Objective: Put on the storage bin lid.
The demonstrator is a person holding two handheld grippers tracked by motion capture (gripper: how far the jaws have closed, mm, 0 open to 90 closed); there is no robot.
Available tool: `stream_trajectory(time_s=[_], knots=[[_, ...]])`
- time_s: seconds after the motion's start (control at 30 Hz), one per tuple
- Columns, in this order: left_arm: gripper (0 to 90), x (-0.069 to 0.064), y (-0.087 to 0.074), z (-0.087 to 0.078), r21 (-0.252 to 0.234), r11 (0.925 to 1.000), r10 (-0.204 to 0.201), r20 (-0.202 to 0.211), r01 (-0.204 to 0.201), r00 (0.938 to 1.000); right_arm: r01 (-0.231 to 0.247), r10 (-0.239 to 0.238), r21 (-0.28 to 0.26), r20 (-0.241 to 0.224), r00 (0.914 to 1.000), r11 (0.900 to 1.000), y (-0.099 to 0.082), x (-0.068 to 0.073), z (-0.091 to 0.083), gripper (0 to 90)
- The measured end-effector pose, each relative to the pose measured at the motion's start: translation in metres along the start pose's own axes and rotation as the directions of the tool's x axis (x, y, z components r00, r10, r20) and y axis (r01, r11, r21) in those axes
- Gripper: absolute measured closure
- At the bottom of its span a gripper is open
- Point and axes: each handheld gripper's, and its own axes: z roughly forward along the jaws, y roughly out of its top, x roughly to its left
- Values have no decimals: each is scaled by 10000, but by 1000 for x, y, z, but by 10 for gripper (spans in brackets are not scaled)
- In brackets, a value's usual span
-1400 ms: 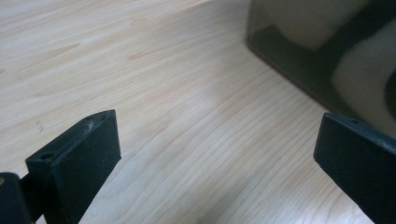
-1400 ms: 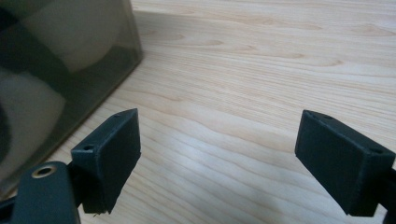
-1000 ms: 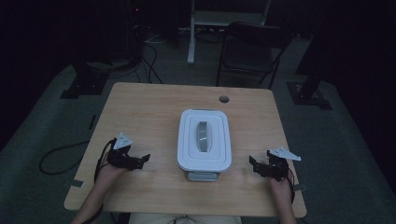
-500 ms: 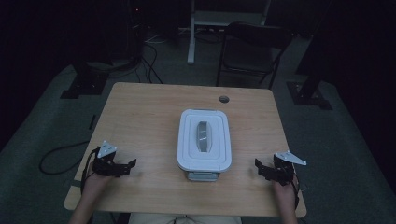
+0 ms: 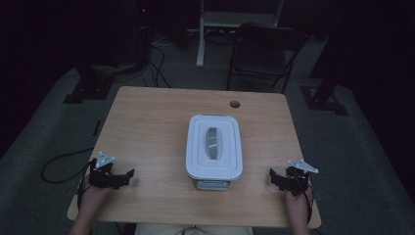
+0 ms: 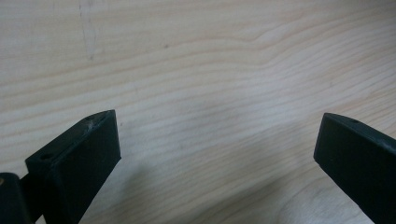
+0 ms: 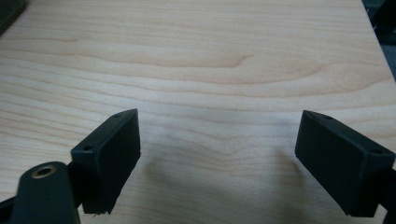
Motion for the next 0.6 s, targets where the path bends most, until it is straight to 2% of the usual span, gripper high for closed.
stream_trajectory(time_s=[0.33, 0.43, 0.6], knots=[[12, 3, -5, 1, 214, 9997, -87, -172, 90, 9998, -380, 362, 335, 548, 9978, 9987, 0, 1, 3, 139], [12, 4, -6, 2, 306, 9995, -55, -320, 65, 9995, -404, 364, 415, 925, 9950, 9983, 1, 1, 4, 138], [12, 3, -7, 4, 430, 9991, -24, -612, 50, 9981, -343, 302, 435, 923, 9953, 9985, 1, 2, 4, 135]])
